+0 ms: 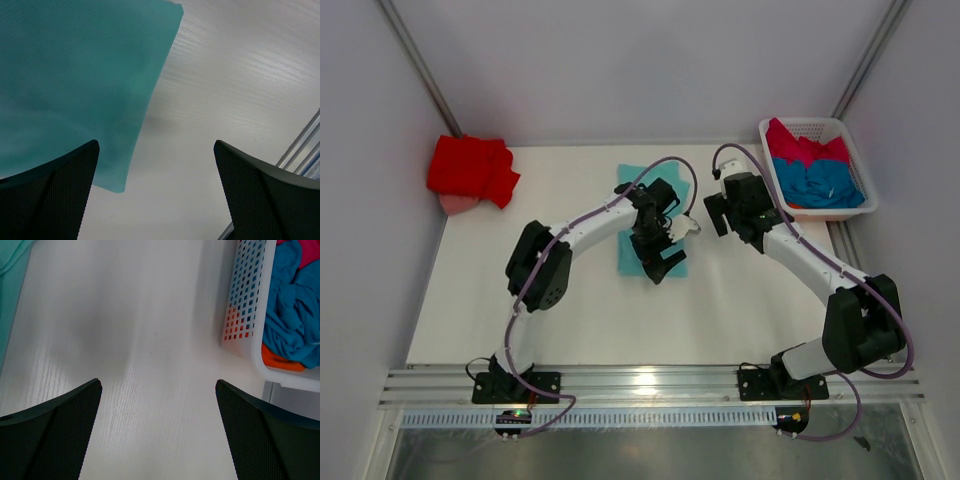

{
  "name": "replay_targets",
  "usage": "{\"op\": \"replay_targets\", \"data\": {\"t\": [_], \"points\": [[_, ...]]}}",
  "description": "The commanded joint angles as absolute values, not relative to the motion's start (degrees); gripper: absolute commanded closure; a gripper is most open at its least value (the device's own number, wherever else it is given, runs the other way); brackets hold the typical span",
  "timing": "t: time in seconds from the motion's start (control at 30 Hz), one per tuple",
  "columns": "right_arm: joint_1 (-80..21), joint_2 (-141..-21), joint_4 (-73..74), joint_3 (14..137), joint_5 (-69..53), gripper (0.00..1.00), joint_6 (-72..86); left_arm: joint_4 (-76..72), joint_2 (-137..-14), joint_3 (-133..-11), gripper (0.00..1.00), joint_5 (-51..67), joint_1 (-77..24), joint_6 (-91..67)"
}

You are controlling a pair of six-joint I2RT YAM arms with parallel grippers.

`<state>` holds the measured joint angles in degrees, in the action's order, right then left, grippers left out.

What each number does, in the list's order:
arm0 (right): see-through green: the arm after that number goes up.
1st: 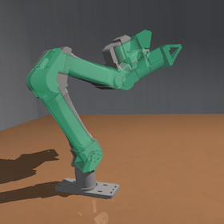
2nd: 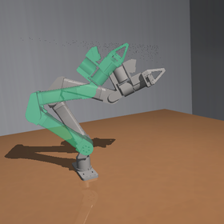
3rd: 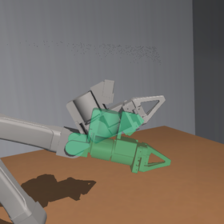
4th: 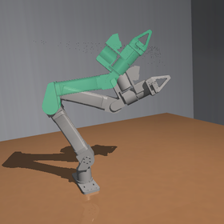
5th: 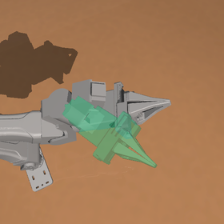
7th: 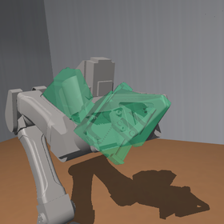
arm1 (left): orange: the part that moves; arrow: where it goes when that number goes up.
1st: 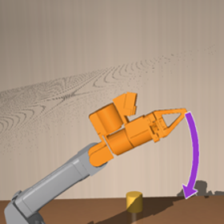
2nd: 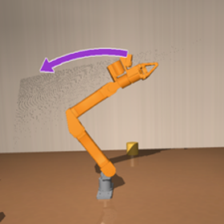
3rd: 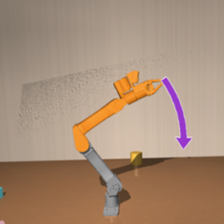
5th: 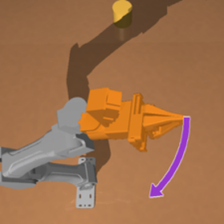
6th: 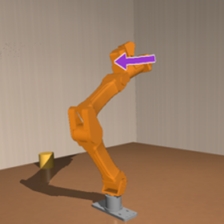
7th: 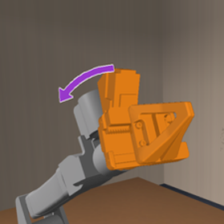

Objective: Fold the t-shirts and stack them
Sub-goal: Fold the tshirt

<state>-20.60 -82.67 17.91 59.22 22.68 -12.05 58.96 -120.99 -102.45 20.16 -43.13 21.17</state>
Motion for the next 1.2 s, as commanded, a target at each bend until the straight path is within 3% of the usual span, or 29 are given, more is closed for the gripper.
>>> {"op": "replay_targets", "data": {"t": [0.0, 0.33, 0.53, 0.77, 1.17], "points": [[-20.65, -82.36, 15.73, 58.80, 22.33, 0.00, -11.60, 58.45, -122.86, -103.10, 0.01, 20.48, -42.98, 20.39], [-20.74, -82.18, 15.82, 59.15, 22.50, 0.01, -11.78, 60.29, -129.36, -103.45, 0.01, 27.60, -43.07, 17.93], [-20.65, -81.83, 15.56, 58.71, 22.76, 0.01, -12.04, 58.09, -127.27, -103.53, 0.01, 22.59, -43.15, 17.49], [-20.74, -81.56, 15.64, 58.80, 22.50, 0.01, -12.04, 63.90, -123.14, -113.64, 0.01, 19.25, -43.15, 18.63], [-20.65, -80.51, 16.00, 58.36, 20.83, 0.01, -12.30, 59.42, -122.16, -106.79, 0.01, 13.54, -43.07, 18.98]]}}
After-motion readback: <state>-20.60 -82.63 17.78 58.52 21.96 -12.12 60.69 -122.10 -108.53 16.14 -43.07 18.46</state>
